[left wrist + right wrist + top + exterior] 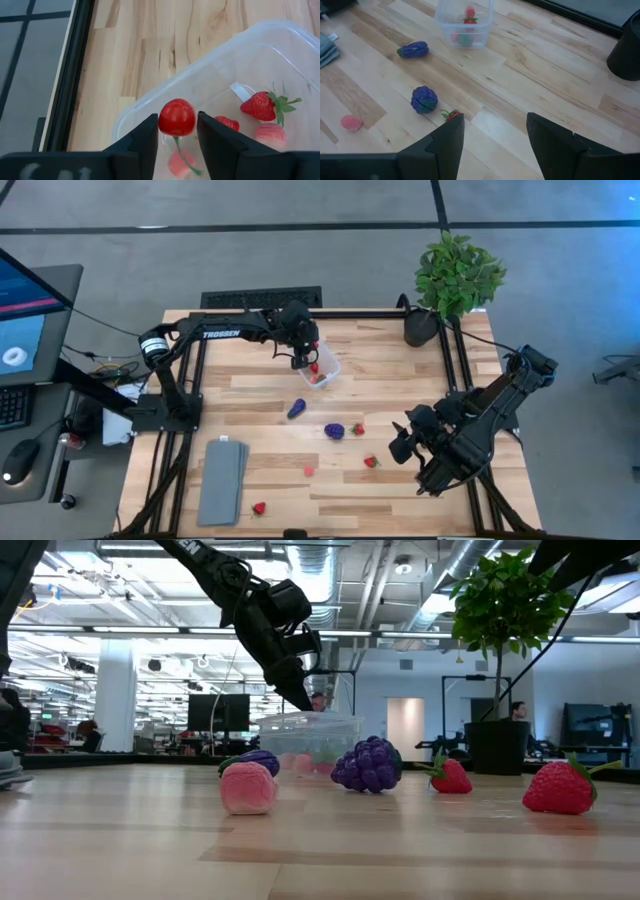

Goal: Pick and placing Produce into tupperware
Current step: Put the cherry into the transparent container, then put the eggplant into the transparent container

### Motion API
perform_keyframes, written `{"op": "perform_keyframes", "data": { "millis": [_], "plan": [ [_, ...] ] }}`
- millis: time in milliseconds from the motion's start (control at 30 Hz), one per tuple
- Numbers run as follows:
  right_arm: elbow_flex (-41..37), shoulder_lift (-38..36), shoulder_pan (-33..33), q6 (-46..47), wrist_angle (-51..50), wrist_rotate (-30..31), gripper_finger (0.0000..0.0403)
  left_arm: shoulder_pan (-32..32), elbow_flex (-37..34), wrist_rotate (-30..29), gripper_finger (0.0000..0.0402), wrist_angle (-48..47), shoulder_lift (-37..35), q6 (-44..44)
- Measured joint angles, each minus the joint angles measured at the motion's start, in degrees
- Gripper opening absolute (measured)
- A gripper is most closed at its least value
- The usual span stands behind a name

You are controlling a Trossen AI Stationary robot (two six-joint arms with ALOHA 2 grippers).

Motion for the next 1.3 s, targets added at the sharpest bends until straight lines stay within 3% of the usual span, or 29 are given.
{"op": "perform_keyframes", "data": {
  "millis": [300,700,967,1300],
  "plan": [
    [0.0,0.0,0.0,0.0,-0.1,0.0,0.024,0.0,0.0,0.0,0.0175,0.0,0.0,0.5],
    [0.0,0.0,0.0,-0.1,-0.6,0.0,0.024,0.0,0.0,0.0,0.0178,-1.7,-2.3,0.5],
    [0.0,0.0,0.0,-0.5,-0.9,0.9,0.024,0.0,4.3,0.5,0.0178,-11.7,-5.1,0.5],
    [0.0,0.0,-1.5,-2.7,-0.2,1.7,0.024,-0.9,6.9,11.6,0.0178,-27.4,-5.5,-4.1]
  ]
}}
